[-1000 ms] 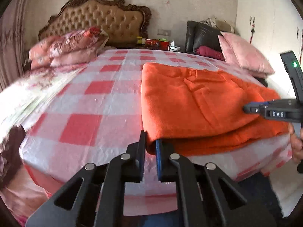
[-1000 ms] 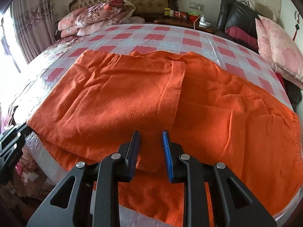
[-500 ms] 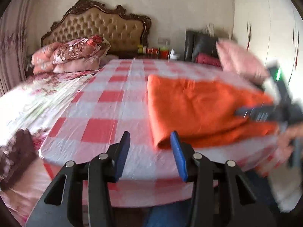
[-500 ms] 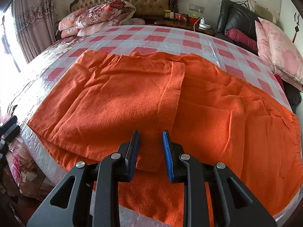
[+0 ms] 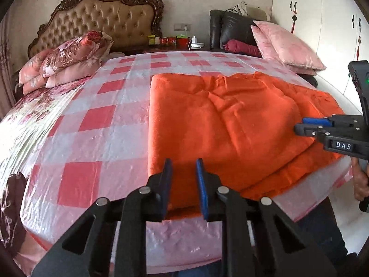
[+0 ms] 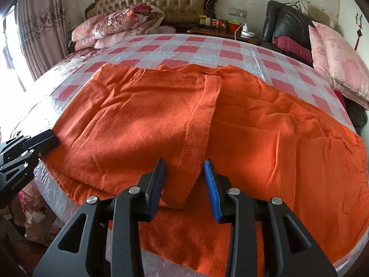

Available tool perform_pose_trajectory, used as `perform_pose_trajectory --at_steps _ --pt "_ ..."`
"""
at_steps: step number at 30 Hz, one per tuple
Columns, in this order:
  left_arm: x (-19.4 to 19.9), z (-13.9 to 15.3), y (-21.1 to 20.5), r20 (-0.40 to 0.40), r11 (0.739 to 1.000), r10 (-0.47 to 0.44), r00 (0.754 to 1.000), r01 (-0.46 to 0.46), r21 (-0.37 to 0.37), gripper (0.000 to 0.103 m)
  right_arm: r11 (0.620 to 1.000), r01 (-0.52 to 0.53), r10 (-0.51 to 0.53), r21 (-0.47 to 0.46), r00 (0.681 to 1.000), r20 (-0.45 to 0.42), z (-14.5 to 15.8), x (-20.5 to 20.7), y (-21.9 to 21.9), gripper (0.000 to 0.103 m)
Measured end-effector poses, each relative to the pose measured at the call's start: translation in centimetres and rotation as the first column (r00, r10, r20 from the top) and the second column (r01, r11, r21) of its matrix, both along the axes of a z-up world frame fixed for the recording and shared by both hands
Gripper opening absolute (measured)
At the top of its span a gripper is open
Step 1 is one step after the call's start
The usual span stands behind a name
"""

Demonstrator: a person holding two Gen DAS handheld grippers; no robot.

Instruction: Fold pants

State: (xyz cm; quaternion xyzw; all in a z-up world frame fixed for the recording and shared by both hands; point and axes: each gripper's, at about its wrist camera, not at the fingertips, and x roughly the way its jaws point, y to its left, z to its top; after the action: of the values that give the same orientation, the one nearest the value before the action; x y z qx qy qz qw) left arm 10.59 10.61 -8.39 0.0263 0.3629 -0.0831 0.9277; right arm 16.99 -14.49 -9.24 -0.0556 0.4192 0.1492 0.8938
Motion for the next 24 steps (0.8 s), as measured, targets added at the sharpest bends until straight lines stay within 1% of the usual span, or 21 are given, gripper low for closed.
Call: perform_pose_trajectory --at_steps 1,2,3,4,5,7,9,10,11,12,14,15,17,19,22,24 --pt "0.0 0.3 0.1 0.010 1.000 -0.002 1.000 0.002 -0.009 0.025 1.000 0.000 0.000 -0.002 1.000 0.005 0.0 -0.1 0.0 0.041" --pt "-0.1 1.1 0.1 0.046 1.000 -0.013 0.999 0.014 -0.026 0.033 1.000 0.011 -0.011 -0.012 1.000 0.015 0.1 -0.2 -0.1 0.045" --pt "0.2 2.0 0.0 0.082 0.999 -0.027 0.996 0.029 -0.023 0.039 0.999 0.025 -0.025 -0.020 0.999 0.023 0.2 -0.3 -0.2 0.050" --pt "0.8 2.7 -0.2 0.090 0.999 -0.038 0.995 0.039 -0.013 0.047 0.999 0.037 -0.036 -0.023 0.999 0.031 0.3 -0.5 -0.3 0.050" --pt "1.9 3.5 -0.5 0.077 0.998 -0.054 0.996 0.055 -0.007 0.047 0.999 0.042 -0.041 -0.020 0.998 0.052 0.8 -0.9 -0.3 0.051" --pt "4.5 4.7 -0.6 0.049 0.999 -0.046 0.998 0.046 -0.012 0.048 0.999 0.027 -0.025 -0.020 0.994 0.102 1.6 -1.8 -0.1 0.051" --pt "8.4 4.9 -0.6 -0.042 0.999 -0.030 0.999 0.030 -0.013 0.047 1.000 0.020 -0.016 -0.024 0.989 0.148 2.3 -2.5 0.3 0.051" --pt "9.7 4.9 -0.6 -0.063 0.999 -0.029 0.998 0.028 -0.024 0.042 1.000 0.018 -0.015 -0.019 0.986 0.164 2.5 -2.7 0.5 0.052" --pt "11.3 4.8 -0.6 -0.078 0.999 -0.027 0.997 0.025 -0.026 0.034 1.000 0.006 -0.004 -0.014 0.985 0.171 2.6 -2.7 0.8 0.053" --pt "12.5 4.5 -0.9 -0.092 0.999 -0.035 0.995 0.034 -0.004 0.032 1.000 -0.009 0.012 -0.019 0.986 0.167 2.4 -2.7 1.1 0.054" --pt "14.8 3.4 -1.7 -0.140 0.997 -0.060 0.988 0.067 0.047 0.022 0.998 -0.025 0.033 -0.066 0.992 0.120 1.2 -2.2 1.8 0.053" --pt "15.7 2.7 -1.8 -0.164 0.996 -0.045 0.985 0.058 0.075 0.022 0.997 -0.024 0.030 -0.078 0.996 0.079 0.5 -1.9 1.8 0.053" --pt "16.8 1.4 -1.5 -0.200 0.994 -0.024 0.979 0.046 0.103 0.019 1.000 -0.020 0.021 -0.017 0.999 0.028 -0.2 -1.7 0.8 0.052" --pt "17.1 1.2 -1.1 -0.193 0.995 -0.023 0.981 0.042 0.096 0.019 1.000 -0.028 0.028 -0.010 1.000 0.005 -0.3 -1.7 0.3 0.052" --pt "17.3 1.0 -1.0 -0.192 0.994 -0.002 0.981 0.022 0.104 0.019 1.000 -0.029 0.029 -0.005 1.000 0.002 -0.4 -1.9 0.1 0.052" --pt "17.3 1.0 -0.7 -0.194 0.997 0.012 0.981 0.004 0.082 0.019 0.999 -0.029 0.029 -0.013 1.000 -0.002 -0.3 -1.8 0.2 0.053"
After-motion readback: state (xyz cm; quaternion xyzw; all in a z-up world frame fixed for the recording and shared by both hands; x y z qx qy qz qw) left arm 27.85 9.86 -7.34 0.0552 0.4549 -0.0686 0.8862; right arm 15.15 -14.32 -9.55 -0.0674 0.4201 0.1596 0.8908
